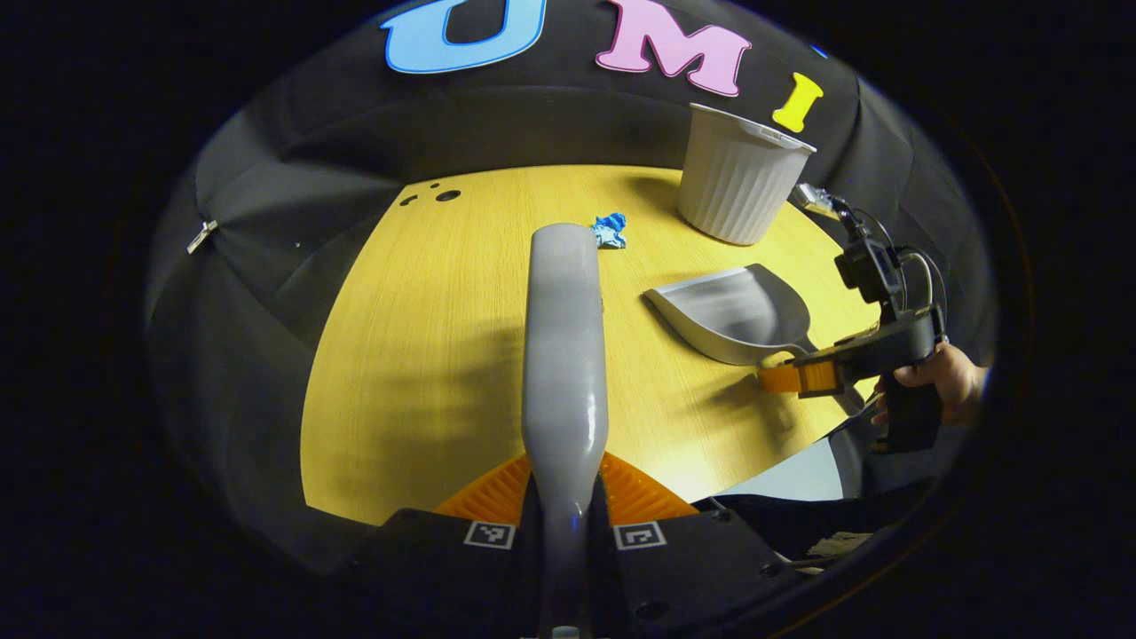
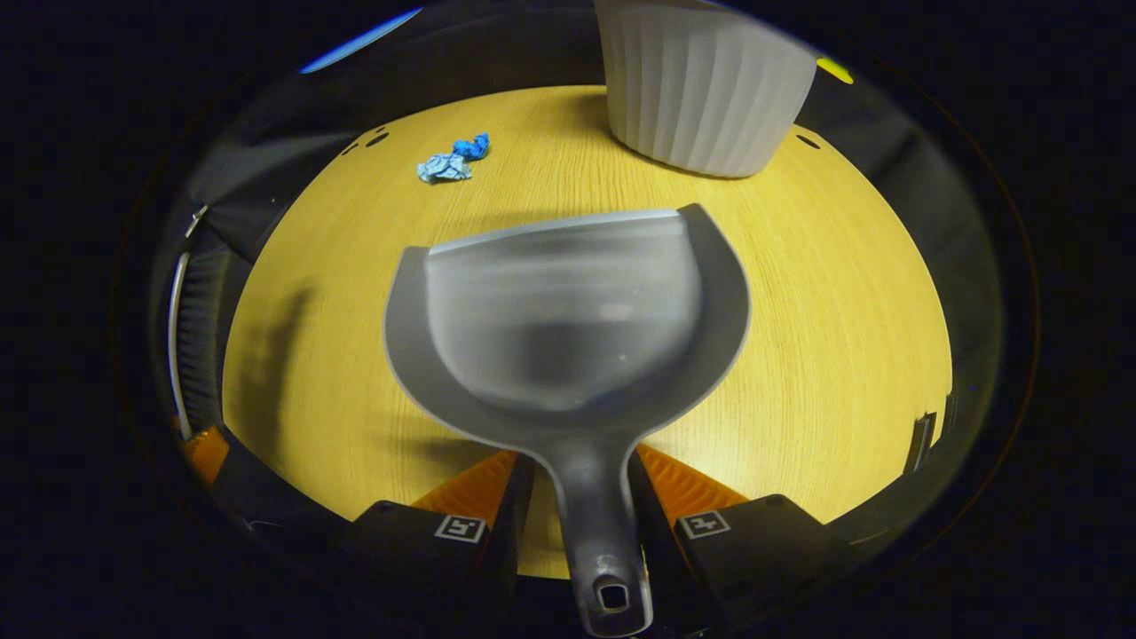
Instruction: Pick up the small broom and dustpan from the desktop, sweep the trash into the dustpan with the broom, and then empty the trash into the garbage bin.
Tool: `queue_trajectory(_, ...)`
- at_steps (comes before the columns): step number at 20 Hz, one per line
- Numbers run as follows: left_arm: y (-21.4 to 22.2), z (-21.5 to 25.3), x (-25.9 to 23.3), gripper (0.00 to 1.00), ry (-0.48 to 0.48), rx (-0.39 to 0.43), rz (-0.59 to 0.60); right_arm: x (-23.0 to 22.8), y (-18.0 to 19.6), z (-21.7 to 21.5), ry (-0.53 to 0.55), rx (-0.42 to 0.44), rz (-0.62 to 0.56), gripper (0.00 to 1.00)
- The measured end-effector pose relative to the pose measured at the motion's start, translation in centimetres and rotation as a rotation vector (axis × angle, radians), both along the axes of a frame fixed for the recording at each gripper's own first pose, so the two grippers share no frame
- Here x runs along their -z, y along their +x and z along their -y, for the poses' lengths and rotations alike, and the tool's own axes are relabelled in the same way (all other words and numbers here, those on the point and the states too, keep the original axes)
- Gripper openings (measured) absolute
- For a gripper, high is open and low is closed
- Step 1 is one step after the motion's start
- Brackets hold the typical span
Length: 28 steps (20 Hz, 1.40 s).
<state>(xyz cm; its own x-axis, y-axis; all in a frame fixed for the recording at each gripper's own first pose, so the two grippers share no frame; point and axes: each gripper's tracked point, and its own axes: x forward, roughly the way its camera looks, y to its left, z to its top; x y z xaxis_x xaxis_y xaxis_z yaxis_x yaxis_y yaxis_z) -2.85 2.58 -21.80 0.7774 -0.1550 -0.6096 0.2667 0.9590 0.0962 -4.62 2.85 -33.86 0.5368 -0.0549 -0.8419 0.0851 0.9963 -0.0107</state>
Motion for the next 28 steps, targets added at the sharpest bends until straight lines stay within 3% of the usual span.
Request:
queue_trajectory(2, 0.0, -0.2, 0.0, 0.26, -0.007, -0.013, 0.008, 0.2, 0.3, 0.2, -0.005, 0.003, -0.006, 0.58)
queue_trajectory(3, 0.0, -0.2, 0.1, 0.26, -0.011, -0.022, 0.007, 0.1, 0.2, 0.3, 0.007, 0.0, -0.019, 0.46)
queue_trajectory(4, -0.1, -0.4, 0.3, 0.26, -0.014, -0.033, 0.003, 0.2, 0.1, 0.3, 0.02, -0.01, -0.03, 0.42)
queue_trajectory(11, 1.5, 0.1, 0.9, 0.26, -0.048, -0.088, -0.034, -0.3, 0.4, 0.4, 0.111, -0.038, -0.063, 0.39)
queue_trajectory(14, 4.3, 0.4, 0.1, 0.26, -0.053, -0.113, -0.037, -0.3, 0.4, 0.5, 0.13, -0.089, -0.082, 0.36)
queue_trajectory(16, 6.7, 0.6, -0.7, 0.26, -0.065, -0.133, -0.044, -1.4, 0.7, 1.8, 0.083, -0.175, -0.066, 0.34)
queue_trajectory(17, 8.1, 0.7, -1.1, 0.22, -0.058, -0.133, -0.046, -2.3, 1.3, 2.5, 0.062, -0.22, -0.044, 0.41)
queue_trajectory(18, 9.5, 0.8, -1.3, 0.26, -0.041, -0.128, -0.049, -3.3, 1.5, 3.1, 0.051, -0.248, -0.029, 0.34)
queue_trajectory(24, 18.3, 2.5, -1.6, 0.26, -0.018, -0.095, -0.102, -5.8, 2.5, 6.9, 0.069, -0.292, -0.013, 0.34)
queue_trajectory(28, 24.8, 3.1, -2.0, 0.22, 0.075, -0.05, -0.083, -5.8, 2.7, 9.3, 0.016, -0.344, -0.012, 0.34)
